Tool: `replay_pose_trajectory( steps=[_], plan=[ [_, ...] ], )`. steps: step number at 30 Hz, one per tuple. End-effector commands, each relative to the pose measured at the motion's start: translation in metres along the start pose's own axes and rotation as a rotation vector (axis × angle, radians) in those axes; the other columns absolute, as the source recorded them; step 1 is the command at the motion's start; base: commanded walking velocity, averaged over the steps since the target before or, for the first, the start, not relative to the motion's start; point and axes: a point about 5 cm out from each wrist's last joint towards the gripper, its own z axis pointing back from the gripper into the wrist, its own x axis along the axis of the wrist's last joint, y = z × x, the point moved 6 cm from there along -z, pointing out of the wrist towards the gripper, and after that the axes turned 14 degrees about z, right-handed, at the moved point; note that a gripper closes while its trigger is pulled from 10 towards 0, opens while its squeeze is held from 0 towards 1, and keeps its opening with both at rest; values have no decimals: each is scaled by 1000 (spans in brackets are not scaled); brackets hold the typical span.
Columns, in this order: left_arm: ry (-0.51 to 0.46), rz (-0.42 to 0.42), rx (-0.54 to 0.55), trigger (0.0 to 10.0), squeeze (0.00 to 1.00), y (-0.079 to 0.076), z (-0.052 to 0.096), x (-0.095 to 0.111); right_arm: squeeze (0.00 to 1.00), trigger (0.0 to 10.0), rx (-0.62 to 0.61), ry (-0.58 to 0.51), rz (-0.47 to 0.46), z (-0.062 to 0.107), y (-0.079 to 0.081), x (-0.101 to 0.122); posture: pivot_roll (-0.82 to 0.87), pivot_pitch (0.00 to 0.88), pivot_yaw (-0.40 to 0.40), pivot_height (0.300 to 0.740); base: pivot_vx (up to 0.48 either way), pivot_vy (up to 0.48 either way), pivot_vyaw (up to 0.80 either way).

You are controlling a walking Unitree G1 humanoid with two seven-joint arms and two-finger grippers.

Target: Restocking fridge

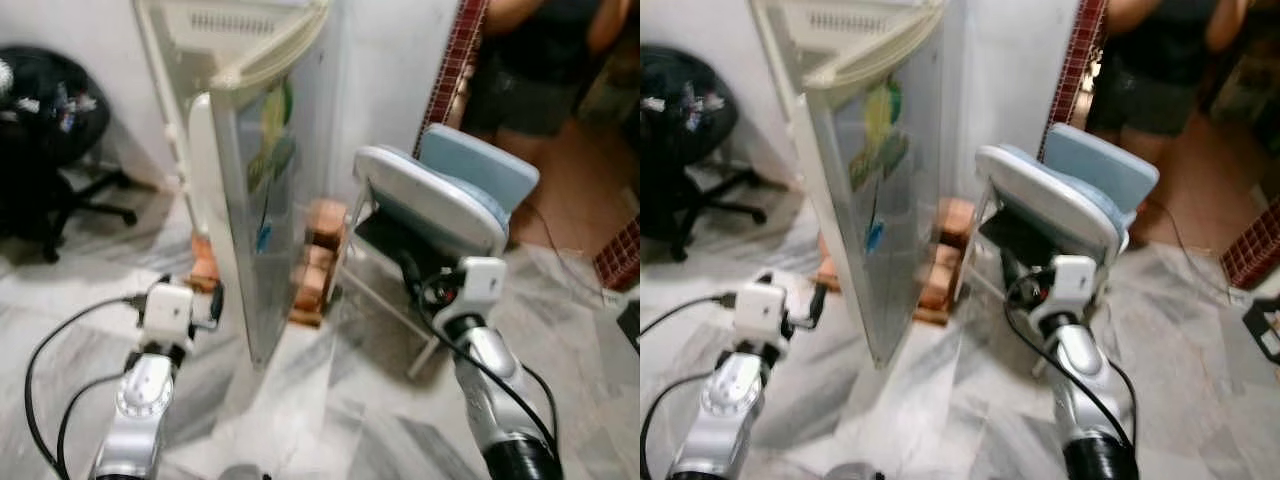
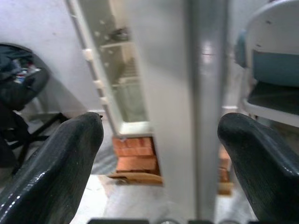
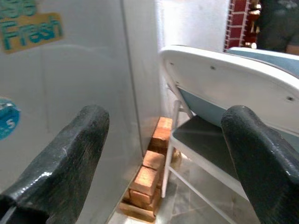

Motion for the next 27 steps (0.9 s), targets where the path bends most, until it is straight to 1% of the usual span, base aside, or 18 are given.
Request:
replay_pose_trajectory(
  steps=[1,6,14,23,27],
  plan=[
    [1,-10,24,10000,0,10,2,1,0,10000,15,-15,3,-4,8,5,79,0,-54,740,0,480,0],
    [2,-5,30,10000,0,12,2,0,0,10000,-5,-1,8,-4,4,1,78,0,-53,740,0,480,0],
    [3,-8,25,10000,0,12,1,0,0,10000,-12,4,10,-4,5,-1,77,0,-51,740,0,480,0],
    [-5,-9,24,10000,0,13,0,2,0,10000,-32,19,15,-3,1,-5,74,0,-46,740,0,480,0],
    [-6,-7,14,10000,0,12,0,2,0,10000,-41,23,15,-3,-1,-6,72,0,-44,740,0,470,-592]
  ],
)
